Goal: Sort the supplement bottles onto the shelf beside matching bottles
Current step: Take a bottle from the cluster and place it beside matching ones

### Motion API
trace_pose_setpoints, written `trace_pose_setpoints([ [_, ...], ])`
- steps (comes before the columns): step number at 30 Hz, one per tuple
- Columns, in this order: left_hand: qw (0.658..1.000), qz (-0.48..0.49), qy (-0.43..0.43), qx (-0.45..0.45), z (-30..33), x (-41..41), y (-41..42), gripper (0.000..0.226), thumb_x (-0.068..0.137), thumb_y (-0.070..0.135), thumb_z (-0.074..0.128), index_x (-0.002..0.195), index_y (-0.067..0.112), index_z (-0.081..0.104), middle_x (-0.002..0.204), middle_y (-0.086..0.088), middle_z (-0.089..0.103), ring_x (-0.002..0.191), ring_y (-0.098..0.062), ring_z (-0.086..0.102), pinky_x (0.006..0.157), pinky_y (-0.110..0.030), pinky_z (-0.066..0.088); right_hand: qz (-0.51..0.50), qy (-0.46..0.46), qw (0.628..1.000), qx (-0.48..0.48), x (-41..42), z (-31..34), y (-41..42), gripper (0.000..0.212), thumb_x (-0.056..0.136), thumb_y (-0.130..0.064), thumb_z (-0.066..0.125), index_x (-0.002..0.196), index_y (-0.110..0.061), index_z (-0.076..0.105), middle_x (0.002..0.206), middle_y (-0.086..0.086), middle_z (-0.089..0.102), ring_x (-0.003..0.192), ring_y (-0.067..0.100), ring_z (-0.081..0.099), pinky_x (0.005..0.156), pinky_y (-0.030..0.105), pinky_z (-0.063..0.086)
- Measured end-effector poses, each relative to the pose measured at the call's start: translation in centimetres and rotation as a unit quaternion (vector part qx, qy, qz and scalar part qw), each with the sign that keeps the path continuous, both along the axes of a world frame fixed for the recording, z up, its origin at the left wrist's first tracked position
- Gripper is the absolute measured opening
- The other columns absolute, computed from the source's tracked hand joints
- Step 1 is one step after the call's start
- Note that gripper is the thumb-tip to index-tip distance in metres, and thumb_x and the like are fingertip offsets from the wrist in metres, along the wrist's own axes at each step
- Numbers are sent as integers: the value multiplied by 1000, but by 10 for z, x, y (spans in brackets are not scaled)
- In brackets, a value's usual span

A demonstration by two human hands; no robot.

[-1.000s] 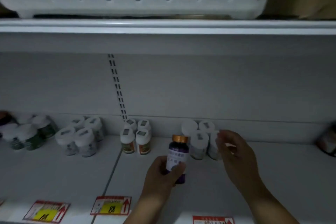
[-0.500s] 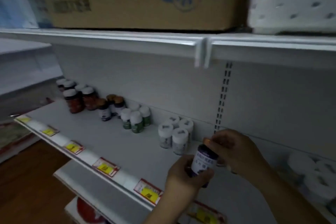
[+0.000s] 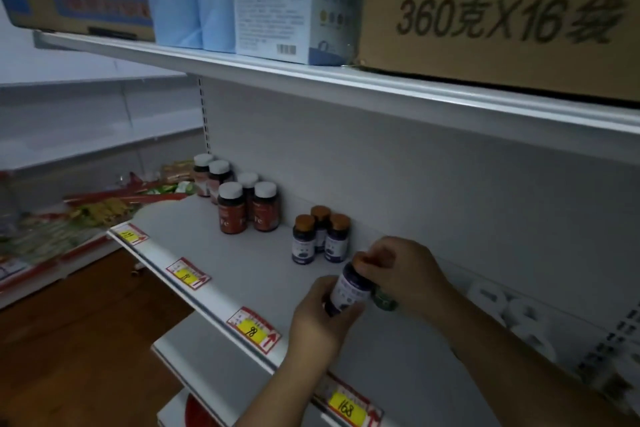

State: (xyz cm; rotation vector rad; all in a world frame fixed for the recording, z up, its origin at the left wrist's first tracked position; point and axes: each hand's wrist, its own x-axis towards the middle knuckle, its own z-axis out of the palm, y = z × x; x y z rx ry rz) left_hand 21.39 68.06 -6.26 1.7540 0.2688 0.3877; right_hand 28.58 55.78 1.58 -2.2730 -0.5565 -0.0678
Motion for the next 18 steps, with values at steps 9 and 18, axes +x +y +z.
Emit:
trace_pose_setpoints([
  [9, 994, 87, 6, 62, -18, 60, 59, 42, 74, 23, 76, 109, 27, 53, 98, 7, 50, 88, -13, 52, 68, -18, 39, -28, -51, 987, -148, 66, -18, 91, 11, 79, -25, 66, 79, -15, 61, 81, 3, 62, 77, 21, 58, 64, 27, 40],
  [18, 987, -108, 85, 86, -33, 88, 61, 30, 85, 19, 56, 110, 33, 51, 116, 6, 61, 107, -13, 57, 89, -27, 45, -25, -122, 962, -244, 83, -40, 112, 14, 90, -18, 52, 98, -10, 61, 116, 4, 55, 89, 16, 53, 61, 14, 30],
])
